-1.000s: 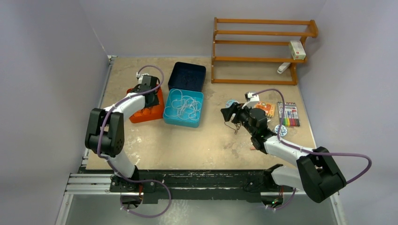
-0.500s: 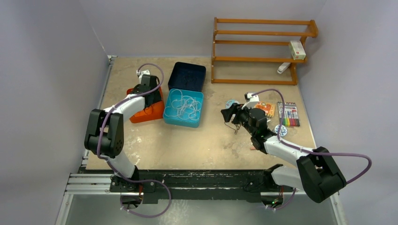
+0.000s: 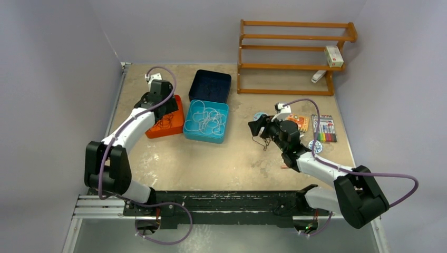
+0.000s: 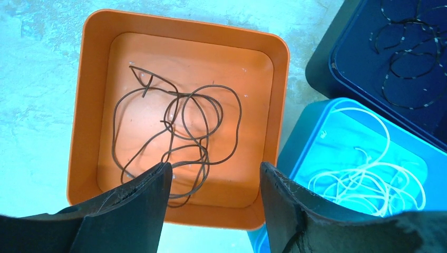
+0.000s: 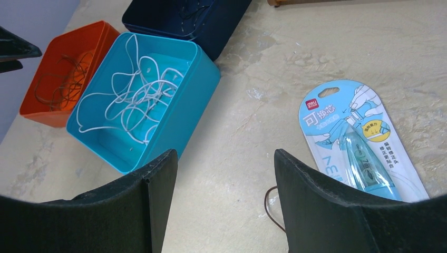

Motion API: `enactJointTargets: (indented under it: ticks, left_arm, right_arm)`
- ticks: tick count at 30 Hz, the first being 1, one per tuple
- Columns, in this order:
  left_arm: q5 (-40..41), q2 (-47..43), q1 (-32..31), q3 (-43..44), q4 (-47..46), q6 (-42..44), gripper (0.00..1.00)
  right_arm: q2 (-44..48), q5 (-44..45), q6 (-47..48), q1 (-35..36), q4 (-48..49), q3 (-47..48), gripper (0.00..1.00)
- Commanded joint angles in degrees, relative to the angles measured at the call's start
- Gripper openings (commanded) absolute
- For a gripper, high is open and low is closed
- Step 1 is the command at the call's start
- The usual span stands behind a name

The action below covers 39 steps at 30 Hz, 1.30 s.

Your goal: Untangle the cables

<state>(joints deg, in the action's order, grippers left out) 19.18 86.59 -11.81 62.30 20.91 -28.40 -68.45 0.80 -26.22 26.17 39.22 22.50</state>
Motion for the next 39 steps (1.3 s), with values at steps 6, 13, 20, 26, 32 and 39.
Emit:
enactJointTargets:
  ticks: [6, 13, 20, 26, 32, 39]
  left_arm:
    - [-5.3, -7.3, -2.0, 3.0, 0.2, 2.1, 0.61]
    - [-7.2, -7.5, -12.0, 1.8, -6.4, 2.3, 0.60]
    - [-11.3, -8.1, -15.7, -2.1, -14.1, 0.7, 0.60]
    - [-12.5, -7.7, -15.9, -3.8, -15.6, 0.9, 0.59]
    - [-13.7, -7.3, -15.9, -4.8, -16.7, 1.3, 0.59]
    - [-15.1, -6.5, -15.9, -5.3, -18.4, 0.3, 0.58]
  right_arm:
    - [-0.6, 5.8, -2.3, -0.3, -8.5, 6.9, 0.70]
    - [-3.4, 5.2, -5.0, -2.1, -22.4, 11.6, 0.67]
    - [-2.4, 4.6, -6.5, -3.8, -33.2, 13.1, 0.65]
    - [-2.5, 6.5, -8.0, -3.9, -39.7, 14.7, 0.65]
    - [-3.1, 5.0, -8.6, -3.9, -41.4, 15.2, 0.66]
    - [-6.5, 5.8, -7.7, -3.9, -40.8, 15.2, 0.62]
